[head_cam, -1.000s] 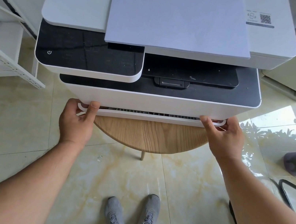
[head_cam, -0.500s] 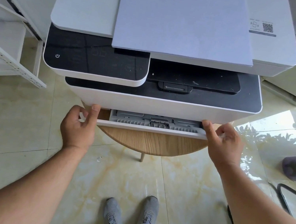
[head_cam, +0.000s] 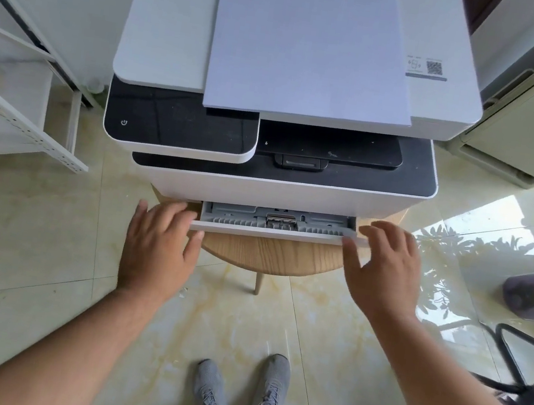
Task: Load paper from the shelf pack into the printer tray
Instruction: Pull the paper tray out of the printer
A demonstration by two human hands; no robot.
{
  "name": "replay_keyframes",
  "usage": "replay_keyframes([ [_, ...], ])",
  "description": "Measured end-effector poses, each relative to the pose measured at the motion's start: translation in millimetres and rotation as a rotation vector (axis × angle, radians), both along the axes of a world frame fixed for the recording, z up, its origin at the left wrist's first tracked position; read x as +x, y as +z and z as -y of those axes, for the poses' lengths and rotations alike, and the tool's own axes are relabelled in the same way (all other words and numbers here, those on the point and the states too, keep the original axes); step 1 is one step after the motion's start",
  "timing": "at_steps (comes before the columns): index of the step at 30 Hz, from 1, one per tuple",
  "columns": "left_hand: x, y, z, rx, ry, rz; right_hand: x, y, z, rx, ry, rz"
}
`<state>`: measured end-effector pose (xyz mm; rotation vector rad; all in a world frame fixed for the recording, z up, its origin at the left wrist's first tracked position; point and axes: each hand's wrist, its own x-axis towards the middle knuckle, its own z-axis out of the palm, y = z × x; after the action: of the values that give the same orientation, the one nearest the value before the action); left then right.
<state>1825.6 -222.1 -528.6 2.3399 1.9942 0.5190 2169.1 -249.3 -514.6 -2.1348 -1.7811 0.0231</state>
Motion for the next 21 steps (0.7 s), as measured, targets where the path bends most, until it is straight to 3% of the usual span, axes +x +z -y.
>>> replay_keyframes([
  [3,3,8,-3,-0.088,-0.069,-0.113,-1,6,-6,-0.118,0.122,0.117],
  [8,4,21,-9,-0.163,-0.095,-0.136,1,10,-8,-0.214,0.155,0.222],
  [21,-1,34,51,-0.300,-0.179,-0.187,9,19,49,-0.380,0.230,0.259],
])
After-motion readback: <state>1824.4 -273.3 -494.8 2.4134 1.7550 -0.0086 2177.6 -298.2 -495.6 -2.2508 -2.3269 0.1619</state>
